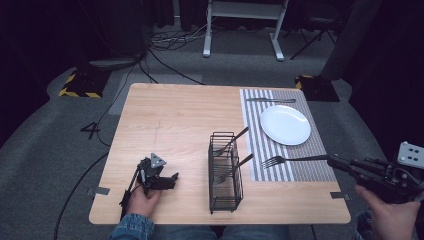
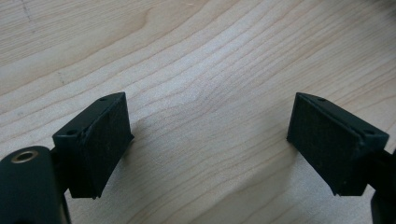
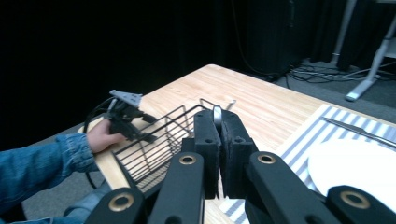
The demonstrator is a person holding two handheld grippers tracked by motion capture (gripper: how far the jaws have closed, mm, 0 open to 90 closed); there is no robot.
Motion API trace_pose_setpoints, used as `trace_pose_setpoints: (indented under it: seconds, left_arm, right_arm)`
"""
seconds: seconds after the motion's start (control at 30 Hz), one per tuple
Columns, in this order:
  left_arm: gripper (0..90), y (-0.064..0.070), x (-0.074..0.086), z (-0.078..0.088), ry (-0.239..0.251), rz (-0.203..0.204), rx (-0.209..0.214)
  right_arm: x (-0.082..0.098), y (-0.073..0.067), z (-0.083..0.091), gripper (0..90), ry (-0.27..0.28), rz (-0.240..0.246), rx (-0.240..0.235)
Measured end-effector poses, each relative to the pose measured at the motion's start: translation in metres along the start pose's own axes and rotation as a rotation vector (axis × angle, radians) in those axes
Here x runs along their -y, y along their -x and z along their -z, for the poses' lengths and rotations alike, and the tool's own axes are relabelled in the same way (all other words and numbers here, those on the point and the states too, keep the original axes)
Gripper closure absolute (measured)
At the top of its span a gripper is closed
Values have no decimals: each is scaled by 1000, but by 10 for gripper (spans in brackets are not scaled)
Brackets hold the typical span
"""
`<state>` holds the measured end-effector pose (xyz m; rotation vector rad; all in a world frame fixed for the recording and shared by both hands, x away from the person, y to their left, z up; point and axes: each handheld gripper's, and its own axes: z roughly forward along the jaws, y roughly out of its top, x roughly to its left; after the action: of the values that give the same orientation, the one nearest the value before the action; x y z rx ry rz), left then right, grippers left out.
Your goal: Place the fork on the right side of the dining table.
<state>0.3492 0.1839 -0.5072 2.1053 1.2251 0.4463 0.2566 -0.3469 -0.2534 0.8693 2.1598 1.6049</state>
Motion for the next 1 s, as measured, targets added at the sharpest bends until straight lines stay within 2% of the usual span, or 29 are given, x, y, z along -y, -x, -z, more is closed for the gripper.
trace_pose_setpoints:
  seconds: [0.13, 0.17, 0.37, 0.4, 0.43, 0.5, 0.6, 0.73, 1.0]
  left_arm:
    - [136, 0, 0, 0, 0, 0, 0]
    - [136, 0, 0, 0, 0, -2, 0]
    - [136, 0, 0, 0, 0, -3, -1]
    - [136, 0, 0, 0, 0, 0, 1]
    - [136, 0, 0, 0, 0, 0, 1]
    - [136, 0, 0, 0, 0, 0, 0]
    - [136, 0, 0, 0, 1, -3, -1]
    - [136, 0, 0, 0, 0, -3, -1]
    - [136, 0, 0, 0, 0, -1, 0]
  right_arm:
    - [0, 7, 1, 869, 0, -9, 27]
    - [1, 12, 1, 869, 0, -13, 53]
    - [7, 29, -6, 869, -12, -45, 103]
    - [7, 29, -6, 869, -12, -45, 103]
    - [11, 38, -11, 869, -12, -67, 112]
    - [12, 41, -12, 869, -10, -77, 115]
    - [18, 57, -18, 869, -1, -118, 134]
    - [23, 66, -26, 869, -15, -143, 142]
    - [29, 75, -39, 869, -28, -160, 155]
